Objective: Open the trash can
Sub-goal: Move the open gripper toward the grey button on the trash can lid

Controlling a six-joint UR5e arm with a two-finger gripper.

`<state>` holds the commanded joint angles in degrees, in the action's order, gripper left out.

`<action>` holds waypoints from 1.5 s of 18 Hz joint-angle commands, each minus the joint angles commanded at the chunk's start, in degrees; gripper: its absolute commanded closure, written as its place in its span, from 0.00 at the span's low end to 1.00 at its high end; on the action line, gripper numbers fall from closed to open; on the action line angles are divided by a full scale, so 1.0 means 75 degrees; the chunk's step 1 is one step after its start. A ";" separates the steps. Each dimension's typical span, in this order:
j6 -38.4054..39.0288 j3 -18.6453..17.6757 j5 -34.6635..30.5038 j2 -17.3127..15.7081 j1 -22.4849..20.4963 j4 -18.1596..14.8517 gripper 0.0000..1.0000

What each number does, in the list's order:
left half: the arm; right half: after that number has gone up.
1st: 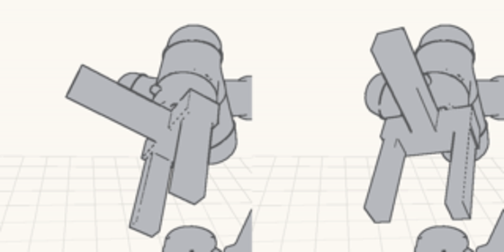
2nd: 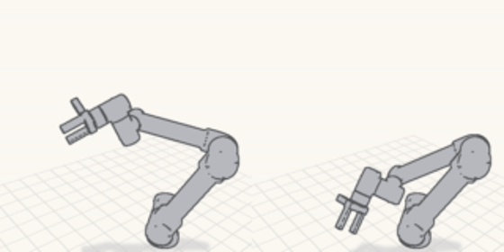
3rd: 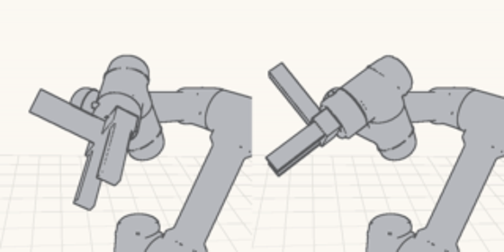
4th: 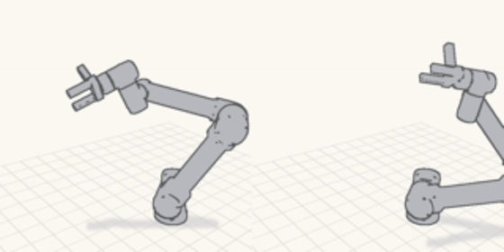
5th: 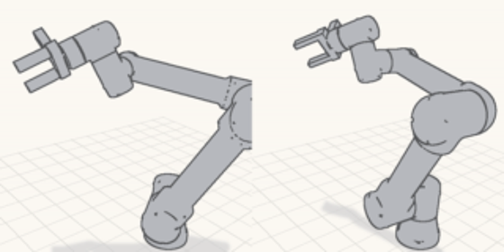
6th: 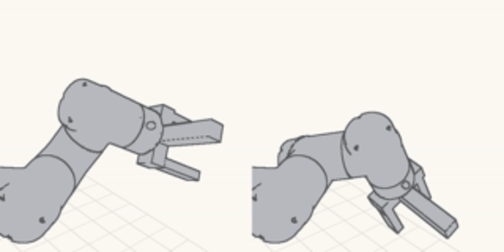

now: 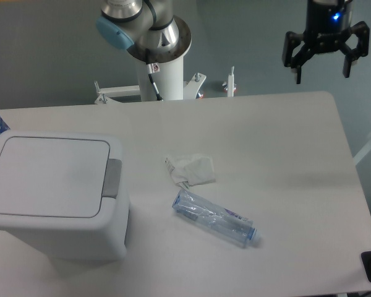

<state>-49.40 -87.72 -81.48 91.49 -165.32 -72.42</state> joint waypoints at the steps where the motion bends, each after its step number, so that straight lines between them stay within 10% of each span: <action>1: 0.0047 -0.0011 -0.0011 -0.0012 0.0023 0.0000 0.00; 22: 0.3221 0.0117 0.1875 0.0199 0.1077 0.0058 0.00; 27: 0.4358 0.0176 0.1875 0.0444 0.1792 0.1041 0.00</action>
<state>-16.71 -86.40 -67.41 94.83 -151.89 -64.62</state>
